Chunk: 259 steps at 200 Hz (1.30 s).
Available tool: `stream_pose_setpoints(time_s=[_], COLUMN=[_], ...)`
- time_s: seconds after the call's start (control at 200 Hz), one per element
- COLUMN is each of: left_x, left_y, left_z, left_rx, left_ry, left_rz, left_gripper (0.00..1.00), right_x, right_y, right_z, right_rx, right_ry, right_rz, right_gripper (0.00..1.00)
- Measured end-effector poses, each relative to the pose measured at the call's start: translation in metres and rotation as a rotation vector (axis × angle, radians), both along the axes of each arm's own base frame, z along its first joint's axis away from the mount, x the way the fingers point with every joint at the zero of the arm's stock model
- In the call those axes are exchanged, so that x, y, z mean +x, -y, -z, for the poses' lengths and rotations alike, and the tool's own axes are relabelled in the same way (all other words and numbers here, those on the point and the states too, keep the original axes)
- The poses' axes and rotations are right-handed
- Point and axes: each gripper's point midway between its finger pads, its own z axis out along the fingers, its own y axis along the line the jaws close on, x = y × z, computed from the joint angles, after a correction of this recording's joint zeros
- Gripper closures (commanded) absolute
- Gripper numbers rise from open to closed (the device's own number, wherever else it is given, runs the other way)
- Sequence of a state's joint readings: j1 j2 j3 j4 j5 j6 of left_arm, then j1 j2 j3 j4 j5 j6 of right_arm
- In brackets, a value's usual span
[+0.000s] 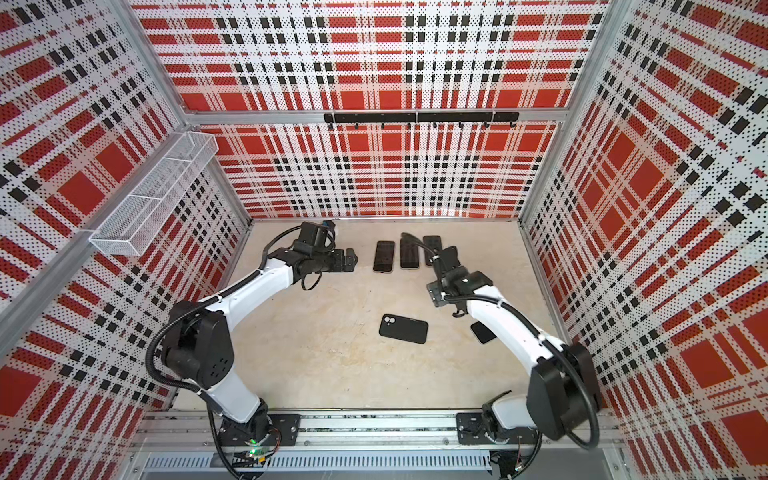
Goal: Put the phone into the phone case
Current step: 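Carry the black case inward and set it down with the right gripper, then grasp the bare black phone near the booth wall with the right gripper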
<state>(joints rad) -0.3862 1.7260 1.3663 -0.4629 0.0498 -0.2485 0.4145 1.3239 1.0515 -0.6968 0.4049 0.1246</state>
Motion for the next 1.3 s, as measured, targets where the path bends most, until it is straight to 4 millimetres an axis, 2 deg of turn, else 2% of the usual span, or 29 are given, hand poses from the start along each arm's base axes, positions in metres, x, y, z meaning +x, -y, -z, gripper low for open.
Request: stream_pose_setpoints(time_s=[0.115, 0.245, 0.311, 0.386, 0.536, 0.606, 0.882, 1.298], left_x=[-0.001, -0.01, -0.014, -0.015, -0.015, -0.015, -0.015, -0.016], left_y=[-0.004, -0.014, -0.021, -0.026, -0.031, -0.03, -0.03, -0.028], left_z=[0.009, 0.031, 0.045, 0.054, 0.057, 0.057, 0.057, 0.058], left_rx=[0.051, 0.085, 0.13, 0.162, 0.179, 0.179, 0.179, 0.175], left_ry=[-0.015, -0.062, -0.092, -0.107, -0.111, -0.11, -0.111, -0.113], left_rz=[0.02, 0.019, 0.009, 0.001, -0.002, 0.002, 0.01, 0.017], left_gripper=[0.02, 0.02, 0.02, 0.02, 0.02, 0.02, 0.02, 0.02], right_x=[-0.017, -0.038, -0.05, -0.062, -0.056, -0.052, -0.052, -0.047], right_y=[0.056, 0.115, 0.134, 0.147, 0.144, 0.139, 0.128, 0.12], right_z=[-0.01, 0.004, 0.016, 0.029, 0.054, 0.068, 0.109, 0.14], right_rx=[0.071, 0.17, 0.235, 0.292, 0.341, 0.361, 0.421, 0.499], right_ry=[0.029, -0.01, -0.043, -0.089, -0.203, -0.258, -0.403, -0.478], right_rz=[0.301, 0.621, 0.744, 0.847, 0.916, 0.934, 1.014, 1.05], right_gripper=[0.0, 0.0, 0.0, 0.0, 0.01, 0.05, 0.03, 0.05])
